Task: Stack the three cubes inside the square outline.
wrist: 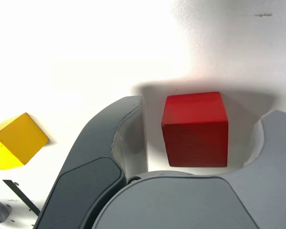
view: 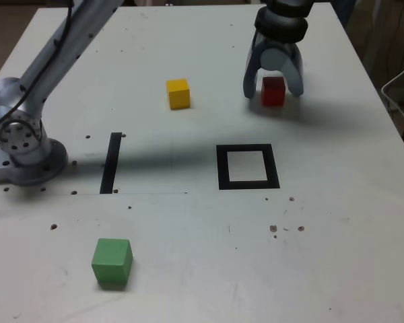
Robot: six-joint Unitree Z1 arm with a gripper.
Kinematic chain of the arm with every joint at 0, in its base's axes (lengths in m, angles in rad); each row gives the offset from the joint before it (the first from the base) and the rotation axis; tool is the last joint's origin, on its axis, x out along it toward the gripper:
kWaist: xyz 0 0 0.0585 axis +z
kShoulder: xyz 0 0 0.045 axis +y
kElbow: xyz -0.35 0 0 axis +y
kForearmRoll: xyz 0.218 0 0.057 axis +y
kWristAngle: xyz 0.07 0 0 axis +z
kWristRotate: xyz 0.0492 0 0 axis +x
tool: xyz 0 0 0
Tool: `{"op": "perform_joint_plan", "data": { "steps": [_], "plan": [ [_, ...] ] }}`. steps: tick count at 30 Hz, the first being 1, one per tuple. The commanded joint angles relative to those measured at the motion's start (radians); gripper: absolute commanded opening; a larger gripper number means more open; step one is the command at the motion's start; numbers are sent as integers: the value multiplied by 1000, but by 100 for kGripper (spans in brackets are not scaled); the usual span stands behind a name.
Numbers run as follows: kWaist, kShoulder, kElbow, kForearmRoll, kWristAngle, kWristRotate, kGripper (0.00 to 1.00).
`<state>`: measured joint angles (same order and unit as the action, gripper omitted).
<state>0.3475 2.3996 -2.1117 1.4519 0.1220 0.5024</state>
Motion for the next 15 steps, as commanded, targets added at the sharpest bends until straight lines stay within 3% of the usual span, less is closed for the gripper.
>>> {"op": "perform_joint_plan", "data": {
  "steps": [1, 15],
  "plan": [
    [-1, 3, -2, -2, 6, -3, 72],
    [-1, -8, 3, 2, 4, -11, 57]
  ]
}}
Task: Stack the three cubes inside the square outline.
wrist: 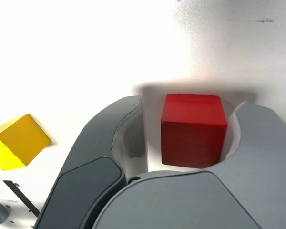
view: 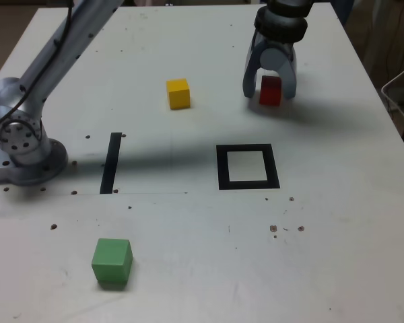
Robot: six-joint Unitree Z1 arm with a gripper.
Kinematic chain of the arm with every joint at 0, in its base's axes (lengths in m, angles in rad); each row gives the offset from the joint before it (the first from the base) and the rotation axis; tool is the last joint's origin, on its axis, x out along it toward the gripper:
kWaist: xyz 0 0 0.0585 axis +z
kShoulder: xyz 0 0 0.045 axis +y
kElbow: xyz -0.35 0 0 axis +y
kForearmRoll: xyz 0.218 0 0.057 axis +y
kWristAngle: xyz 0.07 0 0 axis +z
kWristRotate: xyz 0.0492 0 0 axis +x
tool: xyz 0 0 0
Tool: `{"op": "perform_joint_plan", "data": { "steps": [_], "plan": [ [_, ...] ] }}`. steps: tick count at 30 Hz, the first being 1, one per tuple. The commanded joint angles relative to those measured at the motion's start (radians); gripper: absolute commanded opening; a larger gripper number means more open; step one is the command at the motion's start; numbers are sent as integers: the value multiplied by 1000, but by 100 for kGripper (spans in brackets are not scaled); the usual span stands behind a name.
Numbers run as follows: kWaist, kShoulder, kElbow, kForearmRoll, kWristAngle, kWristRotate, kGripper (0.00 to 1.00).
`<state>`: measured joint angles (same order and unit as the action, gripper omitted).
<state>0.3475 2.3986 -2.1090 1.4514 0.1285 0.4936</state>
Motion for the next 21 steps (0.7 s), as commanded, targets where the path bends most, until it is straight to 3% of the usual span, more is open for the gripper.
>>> {"op": "perform_joint_plan", "data": {
  "steps": [1, 4, 12, 21],
  "plan": [
    [-1, -7, 1, 2, -3, -3, 56],
    [-1, -8, 4, 0, -5, -6, 51],
    [-1, -28, 11, -39, -5, -12, 23],
    [-1, -40, 29, -60, -15, -13, 17]
  ]
}}
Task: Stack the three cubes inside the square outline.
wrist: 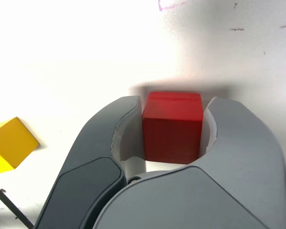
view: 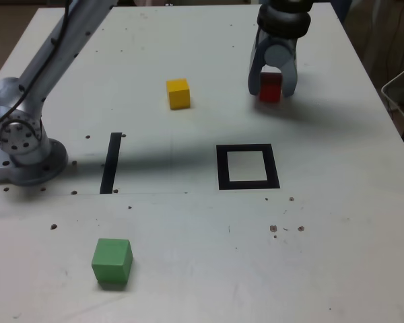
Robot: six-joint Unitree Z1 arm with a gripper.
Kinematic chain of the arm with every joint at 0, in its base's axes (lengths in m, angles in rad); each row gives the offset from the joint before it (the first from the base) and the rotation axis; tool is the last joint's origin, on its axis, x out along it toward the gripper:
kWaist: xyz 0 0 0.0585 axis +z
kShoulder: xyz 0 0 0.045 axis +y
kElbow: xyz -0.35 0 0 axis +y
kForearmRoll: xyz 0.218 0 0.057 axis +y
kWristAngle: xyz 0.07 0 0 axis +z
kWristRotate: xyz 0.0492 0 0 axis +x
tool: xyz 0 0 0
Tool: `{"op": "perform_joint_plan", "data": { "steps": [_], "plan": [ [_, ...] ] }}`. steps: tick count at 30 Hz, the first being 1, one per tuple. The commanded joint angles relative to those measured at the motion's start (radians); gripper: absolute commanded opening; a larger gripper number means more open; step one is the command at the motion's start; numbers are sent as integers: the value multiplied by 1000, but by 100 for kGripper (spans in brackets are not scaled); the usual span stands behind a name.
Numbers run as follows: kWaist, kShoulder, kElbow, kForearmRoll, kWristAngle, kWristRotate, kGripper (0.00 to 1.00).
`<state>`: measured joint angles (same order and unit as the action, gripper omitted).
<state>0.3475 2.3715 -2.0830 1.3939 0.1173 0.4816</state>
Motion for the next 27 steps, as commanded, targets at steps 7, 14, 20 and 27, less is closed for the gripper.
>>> {"op": "perform_joint_plan", "data": {
  "steps": [7, 14, 20, 27],
  "plan": [
    [-9, -82, 35, 16, -11, -9, 17],
    [-62, -187, 164, -1, -8, -64, 17],
    [-149, -300, 346, -78, -9, -168, 17],
    [-265, -343, 423, -99, -17, -282, 17]
  ]
}}
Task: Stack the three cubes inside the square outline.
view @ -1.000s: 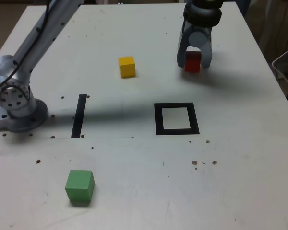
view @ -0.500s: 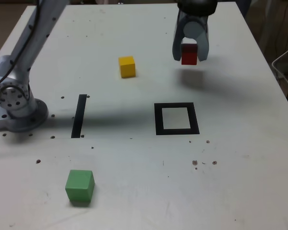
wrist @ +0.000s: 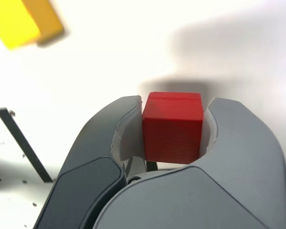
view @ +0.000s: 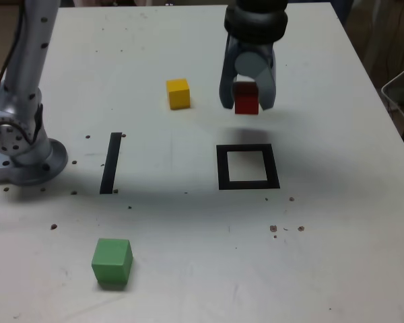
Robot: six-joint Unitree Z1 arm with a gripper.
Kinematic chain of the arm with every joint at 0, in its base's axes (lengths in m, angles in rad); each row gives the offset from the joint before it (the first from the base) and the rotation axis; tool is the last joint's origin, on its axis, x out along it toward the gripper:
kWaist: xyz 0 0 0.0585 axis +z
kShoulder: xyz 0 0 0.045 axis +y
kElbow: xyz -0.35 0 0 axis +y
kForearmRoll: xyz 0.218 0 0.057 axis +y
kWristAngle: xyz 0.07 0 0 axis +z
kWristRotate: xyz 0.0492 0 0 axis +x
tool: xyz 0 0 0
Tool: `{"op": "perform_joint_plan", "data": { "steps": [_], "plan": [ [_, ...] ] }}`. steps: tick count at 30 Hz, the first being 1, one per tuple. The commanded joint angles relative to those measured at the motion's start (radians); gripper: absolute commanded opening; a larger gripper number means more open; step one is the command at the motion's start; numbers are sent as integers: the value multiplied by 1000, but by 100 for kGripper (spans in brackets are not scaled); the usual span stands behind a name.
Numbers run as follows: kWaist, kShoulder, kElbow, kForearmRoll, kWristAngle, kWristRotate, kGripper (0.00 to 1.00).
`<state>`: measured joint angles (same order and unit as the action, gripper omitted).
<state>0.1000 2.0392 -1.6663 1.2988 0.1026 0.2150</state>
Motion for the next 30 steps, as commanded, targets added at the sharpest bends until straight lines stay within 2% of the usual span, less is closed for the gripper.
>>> {"op": "perform_joint_plan", "data": {
  "steps": [1, 10, 16, 20, 30],
  "plan": [
    [-31, -14, 13, -6, -3, -29, 17],
    [-118, -29, 66, -47, -8, -134, 17],
    [-138, -17, 109, -108, -52, -170, 17],
    [-140, -10, 122, -121, -67, -187, 17],
    [-138, 0, 149, -152, -63, -223, 17]
  ]
}}
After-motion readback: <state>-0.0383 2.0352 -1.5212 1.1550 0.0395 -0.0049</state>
